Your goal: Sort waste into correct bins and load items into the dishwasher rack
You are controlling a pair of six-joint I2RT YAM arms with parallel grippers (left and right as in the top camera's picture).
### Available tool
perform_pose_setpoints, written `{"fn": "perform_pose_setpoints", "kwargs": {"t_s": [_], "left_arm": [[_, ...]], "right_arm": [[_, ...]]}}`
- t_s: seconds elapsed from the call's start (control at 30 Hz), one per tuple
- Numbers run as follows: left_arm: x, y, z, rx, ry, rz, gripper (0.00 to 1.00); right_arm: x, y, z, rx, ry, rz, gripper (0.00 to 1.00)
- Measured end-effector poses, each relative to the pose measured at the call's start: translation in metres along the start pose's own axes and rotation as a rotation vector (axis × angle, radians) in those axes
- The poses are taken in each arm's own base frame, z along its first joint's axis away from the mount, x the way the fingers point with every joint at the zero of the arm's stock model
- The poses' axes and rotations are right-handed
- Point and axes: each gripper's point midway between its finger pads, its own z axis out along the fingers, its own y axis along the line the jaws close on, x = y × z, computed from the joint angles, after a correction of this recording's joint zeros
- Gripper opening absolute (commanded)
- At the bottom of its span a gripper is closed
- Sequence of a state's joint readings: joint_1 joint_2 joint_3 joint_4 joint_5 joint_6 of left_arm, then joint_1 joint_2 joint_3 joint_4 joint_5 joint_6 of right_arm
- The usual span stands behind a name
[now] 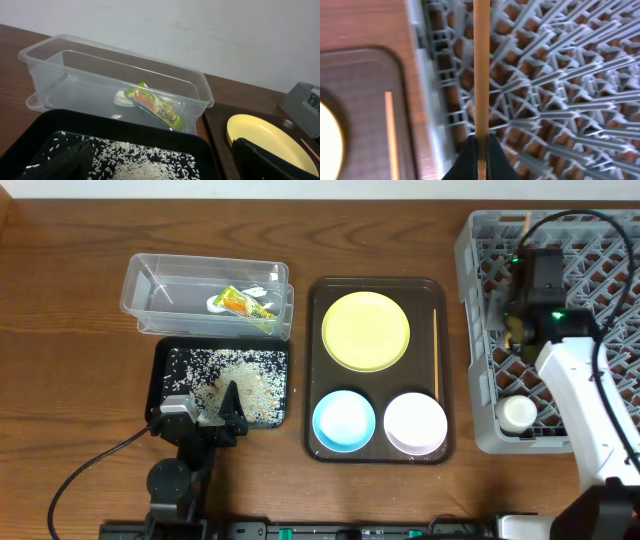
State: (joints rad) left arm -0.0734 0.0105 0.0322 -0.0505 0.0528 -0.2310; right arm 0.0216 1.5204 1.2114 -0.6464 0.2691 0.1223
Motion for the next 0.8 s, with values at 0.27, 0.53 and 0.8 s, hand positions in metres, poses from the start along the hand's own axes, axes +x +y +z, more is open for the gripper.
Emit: {"fn": "perform_pose_setpoints", "kwargs": {"t_s": [0.27, 0.53, 0.8], "left_arm": [[0.0, 0.0, 0.0, 0.0, 0.0, 0.0, 0.91], [0.0, 0.0, 0.0, 0.0, 0.0, 0.0, 0.91], [0.0, 0.0, 0.0, 0.0, 0.0, 0.0, 0.91]], "right_arm": [[0.022, 0.001, 0.038, -0.01, 0.111, -0.057, 0.06], [0.039, 0.02, 0.042, -0.067, 0.175, -0.102, 0.46], [0.034, 0.101, -0.049, -0.385, 0.085, -0.144, 0.48]]}}
